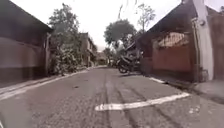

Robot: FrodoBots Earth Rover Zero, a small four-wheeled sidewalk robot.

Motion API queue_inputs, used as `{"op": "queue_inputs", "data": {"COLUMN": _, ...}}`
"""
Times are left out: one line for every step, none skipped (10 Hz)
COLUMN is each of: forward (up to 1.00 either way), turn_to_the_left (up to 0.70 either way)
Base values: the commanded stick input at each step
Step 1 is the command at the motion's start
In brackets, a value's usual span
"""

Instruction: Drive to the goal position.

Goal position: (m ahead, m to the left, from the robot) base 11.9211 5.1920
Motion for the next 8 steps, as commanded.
{"op": "queue_inputs", "data": {"forward": 0.7, "turn_to_the_left": 0.01}}
{"op": "queue_inputs", "data": {"forward": 0.7, "turn_to_the_left": 0.01}}
{"op": "queue_inputs", "data": {"forward": 0.7, "turn_to_the_left": 0.01}}
{"op": "queue_inputs", "data": {"forward": 0.7, "turn_to_the_left": 0.01}}
{"op": "queue_inputs", "data": {"forward": 0.7, "turn_to_the_left": 0.01}}
{"op": "queue_inputs", "data": {"forward": 0.7, "turn_to_the_left": 0.01}}
{"op": "queue_inputs", "data": {"forward": 0.7, "turn_to_the_left": 0.01}}
{"op": "queue_inputs", "data": {"forward": 0.7, "turn_to_the_left": 0.01}}
